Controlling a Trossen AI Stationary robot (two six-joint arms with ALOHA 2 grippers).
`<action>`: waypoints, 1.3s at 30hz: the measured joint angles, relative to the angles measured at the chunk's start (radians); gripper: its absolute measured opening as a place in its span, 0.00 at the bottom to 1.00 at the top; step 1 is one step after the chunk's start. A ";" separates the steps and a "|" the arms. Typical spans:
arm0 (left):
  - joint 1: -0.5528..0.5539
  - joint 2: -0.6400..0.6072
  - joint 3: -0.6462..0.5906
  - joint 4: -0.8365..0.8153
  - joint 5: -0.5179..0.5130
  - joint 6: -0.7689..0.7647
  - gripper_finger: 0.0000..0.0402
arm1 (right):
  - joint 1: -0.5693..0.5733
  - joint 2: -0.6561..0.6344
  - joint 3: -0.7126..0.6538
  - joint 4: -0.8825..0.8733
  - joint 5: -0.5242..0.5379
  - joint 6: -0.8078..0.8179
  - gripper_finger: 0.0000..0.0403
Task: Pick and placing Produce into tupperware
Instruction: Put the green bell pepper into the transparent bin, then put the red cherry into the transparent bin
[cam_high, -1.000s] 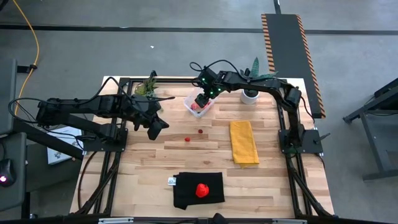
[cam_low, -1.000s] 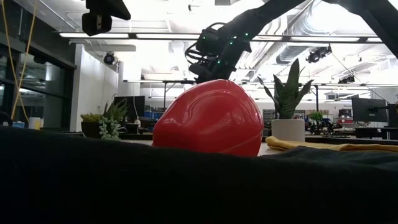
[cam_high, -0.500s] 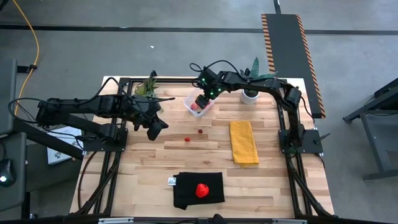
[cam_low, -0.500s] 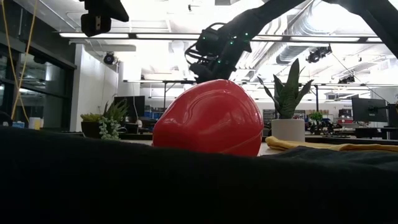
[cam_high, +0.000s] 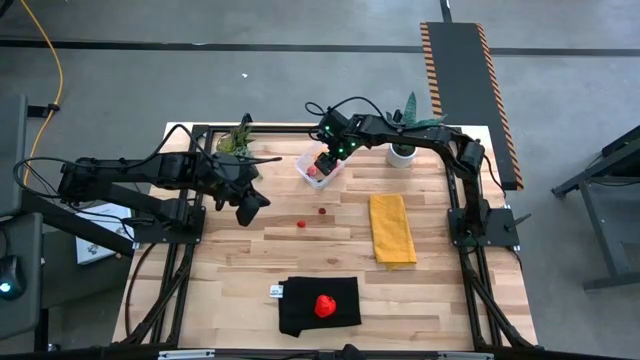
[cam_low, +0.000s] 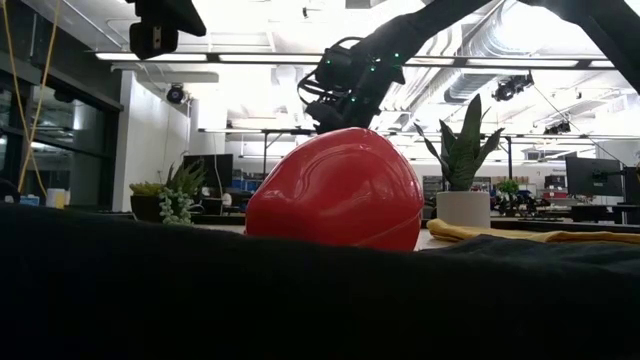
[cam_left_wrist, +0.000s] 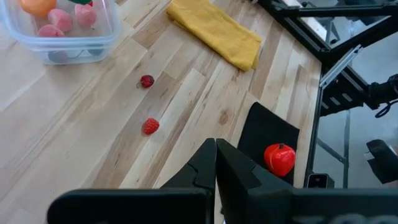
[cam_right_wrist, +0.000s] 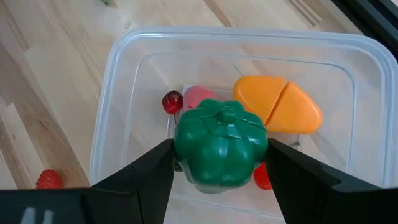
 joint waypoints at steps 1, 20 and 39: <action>0.000 0.000 0.000 -0.005 0.000 0.000 0.00 | 0.000 0.000 0.000 0.000 -0.002 0.000 0.56; 0.000 0.000 0.000 -0.014 0.000 0.000 0.00 | 0.000 0.000 0.000 0.006 -0.039 0.006 0.65; 0.000 0.000 0.000 -0.043 0.058 0.023 0.00 | -0.007 -0.001 0.047 0.087 -0.049 0.055 0.68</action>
